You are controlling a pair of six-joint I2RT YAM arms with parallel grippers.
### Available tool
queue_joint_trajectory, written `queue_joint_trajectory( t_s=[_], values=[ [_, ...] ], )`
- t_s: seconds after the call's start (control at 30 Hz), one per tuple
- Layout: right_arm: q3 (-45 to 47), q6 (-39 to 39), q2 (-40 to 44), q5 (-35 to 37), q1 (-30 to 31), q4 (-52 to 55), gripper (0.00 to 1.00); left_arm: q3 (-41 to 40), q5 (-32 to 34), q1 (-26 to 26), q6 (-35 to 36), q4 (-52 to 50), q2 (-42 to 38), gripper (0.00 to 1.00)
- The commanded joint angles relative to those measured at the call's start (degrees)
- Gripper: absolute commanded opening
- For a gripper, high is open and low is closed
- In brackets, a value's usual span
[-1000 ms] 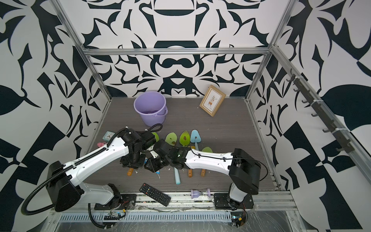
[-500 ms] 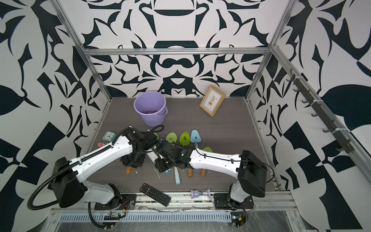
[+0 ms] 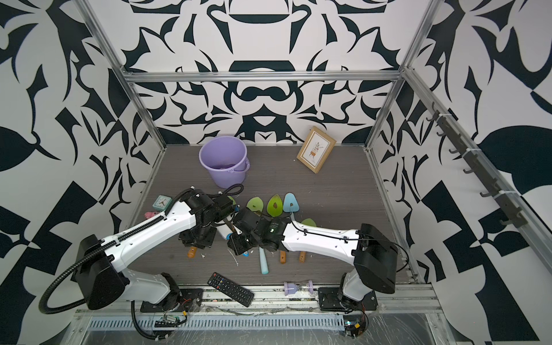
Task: Brush the soil off the hand trowel and place it into the bucket
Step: Brush off the soil from the hand trowel.
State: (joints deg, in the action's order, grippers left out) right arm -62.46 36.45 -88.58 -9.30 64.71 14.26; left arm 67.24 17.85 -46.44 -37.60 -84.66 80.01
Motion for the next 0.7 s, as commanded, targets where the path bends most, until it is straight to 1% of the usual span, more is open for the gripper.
queue_joint_trajectory(
  t_s=[0.0,0.03,0.13,0.23,0.33,0.47,0.53,0.57,0.6,0.67],
  values=[
    [3.6,2.1,4.7,0.7,-4.1,-4.2,0.0,-0.7,-4.1,0.4,-0.1,3.8,-3.3,0.0],
    [4.7,2.5,5.8,0.3,-5.6,-4.8,0.0,-1.2,-4.3,0.4,-0.1,5.9,-4.4,0.0],
    [6.3,2.0,10.0,1.1,-8.9,-3.8,0.0,-4.8,-8.0,0.4,1.3,14.9,-10.7,0.0],
    [6.5,1.0,13.2,1.8,-11.2,-1.8,0.0,-7.0,-11.2,1.3,-0.2,20.1,-14.6,0.0],
    [6.8,0.8,14.7,0.2,-13.0,-2.5,0.0,-8.9,-18.8,3.7,-0.4,26.1,-17.8,0.0],
    [7.1,1.2,14.9,-1.9,-13.0,-4.5,0.0,-15.6,-31.5,7.1,-0.7,41.4,-25.5,0.0],
    [8.1,1.9,15.5,-3.5,-13.1,-7.7,0.0,-17.7,-35.5,9.0,-1.5,45.4,-28.2,0.0],
    [8.7,2.3,15.7,-4.2,-13.0,-9.6,0.0,-19.6,-38.5,10.2,-1.9,49.2,-29.7,0.0],
    [8.8,2.7,15.7,-5.3,-13.1,-11.2,0.0,-21.8,-41.2,11.7,-3.5,52.9,-30.9,0.0],
    [8.9,3.3,15.8,-6.8,-13.2,-13.9,0.0,-25.6,-49.3,15.5,-6.3,60.3,-32.2,0.0]
  ],
)
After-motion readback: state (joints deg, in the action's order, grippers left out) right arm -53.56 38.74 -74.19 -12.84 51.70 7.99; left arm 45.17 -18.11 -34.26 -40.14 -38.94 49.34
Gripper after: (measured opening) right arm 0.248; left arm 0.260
